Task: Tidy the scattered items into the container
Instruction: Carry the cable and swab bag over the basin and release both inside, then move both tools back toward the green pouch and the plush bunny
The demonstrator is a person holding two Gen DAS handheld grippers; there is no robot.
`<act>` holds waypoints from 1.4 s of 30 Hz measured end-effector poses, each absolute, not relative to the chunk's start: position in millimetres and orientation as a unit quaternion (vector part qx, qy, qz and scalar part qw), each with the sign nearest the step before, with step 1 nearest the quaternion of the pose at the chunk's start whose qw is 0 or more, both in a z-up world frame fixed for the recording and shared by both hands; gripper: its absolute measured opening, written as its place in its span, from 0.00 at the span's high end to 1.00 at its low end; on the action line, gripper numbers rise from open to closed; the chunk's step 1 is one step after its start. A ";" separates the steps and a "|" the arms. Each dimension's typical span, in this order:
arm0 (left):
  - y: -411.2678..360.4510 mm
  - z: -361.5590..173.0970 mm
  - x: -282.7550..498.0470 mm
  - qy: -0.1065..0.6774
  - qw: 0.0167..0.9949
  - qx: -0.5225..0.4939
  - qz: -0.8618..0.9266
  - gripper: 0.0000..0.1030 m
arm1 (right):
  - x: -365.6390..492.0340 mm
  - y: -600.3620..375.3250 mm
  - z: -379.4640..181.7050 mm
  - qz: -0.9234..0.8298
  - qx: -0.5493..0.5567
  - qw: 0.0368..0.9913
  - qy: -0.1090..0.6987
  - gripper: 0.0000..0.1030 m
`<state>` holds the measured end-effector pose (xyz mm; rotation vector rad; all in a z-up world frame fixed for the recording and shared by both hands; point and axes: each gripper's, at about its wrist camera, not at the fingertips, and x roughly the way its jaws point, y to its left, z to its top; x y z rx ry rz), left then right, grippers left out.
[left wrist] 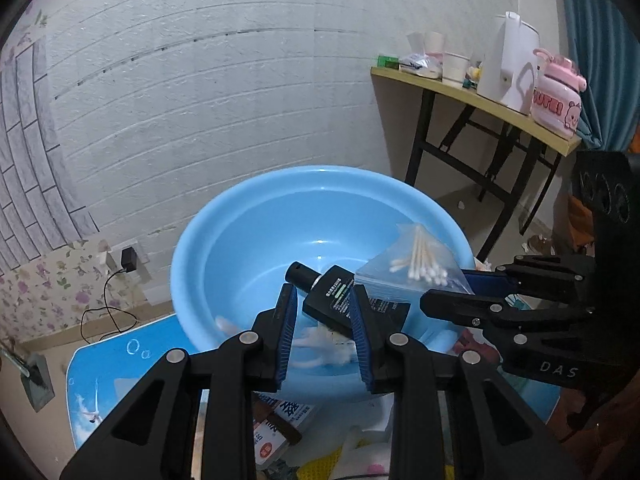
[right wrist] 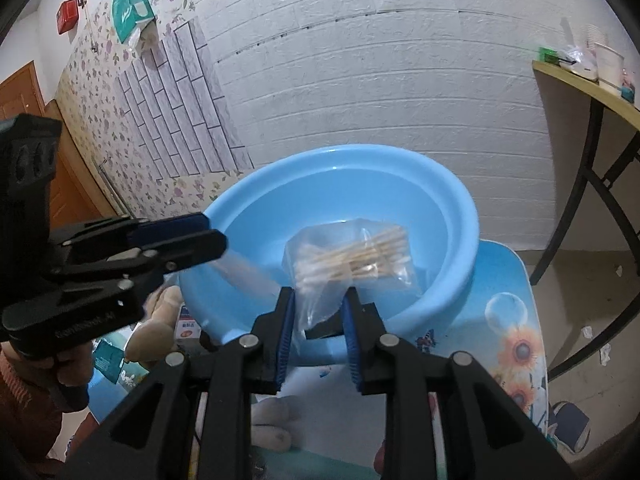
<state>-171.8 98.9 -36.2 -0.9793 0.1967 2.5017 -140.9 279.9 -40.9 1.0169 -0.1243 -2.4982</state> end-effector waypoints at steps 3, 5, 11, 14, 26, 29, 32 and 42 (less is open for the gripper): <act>97.7 -39.0 -171.9 0.073 0.220 -0.359 0.904 0.75 | -141.8 281.6 -42.4 -0.902 0.367 0.222 -0.048 0.76; 96.5 -39.8 -170.5 0.073 0.219 -0.362 0.903 0.75 | -142.2 281.9 -42.5 -0.902 0.368 0.221 -0.047 0.76; 81.3 -38.0 -155.9 0.069 0.207 -0.364 0.906 0.75 | -139.9 278.3 -38.2 -0.901 0.370 0.223 -0.042 0.62; 69.9 -37.5 -146.6 0.067 0.193 -0.366 0.908 0.70 | -132.1 275.9 -35.1 -0.903 0.368 0.221 -0.035 0.59; 22.4 -39.4 -94.0 0.037 0.150 -0.365 0.918 0.17 | -88.0 277.4 -33.9 -0.901 0.380 0.207 -0.031 0.59; 12.6 -44.7 -78.9 0.033 0.141 -0.370 0.918 0.13 | -75.7 276.1 -37.6 -0.899 0.386 0.207 -0.030 0.59; 5.2 -53.1 -63.3 0.030 0.137 -0.379 0.915 0.11 | -65.3 273.6 -43.7 -0.894 0.395 0.209 -0.032 0.59; -17.9 -87.1 -17.2 0.033 0.123 -0.413 0.902 0.11 | -28.6 261.8 -72.9 -0.870 0.438 0.225 -0.008 0.59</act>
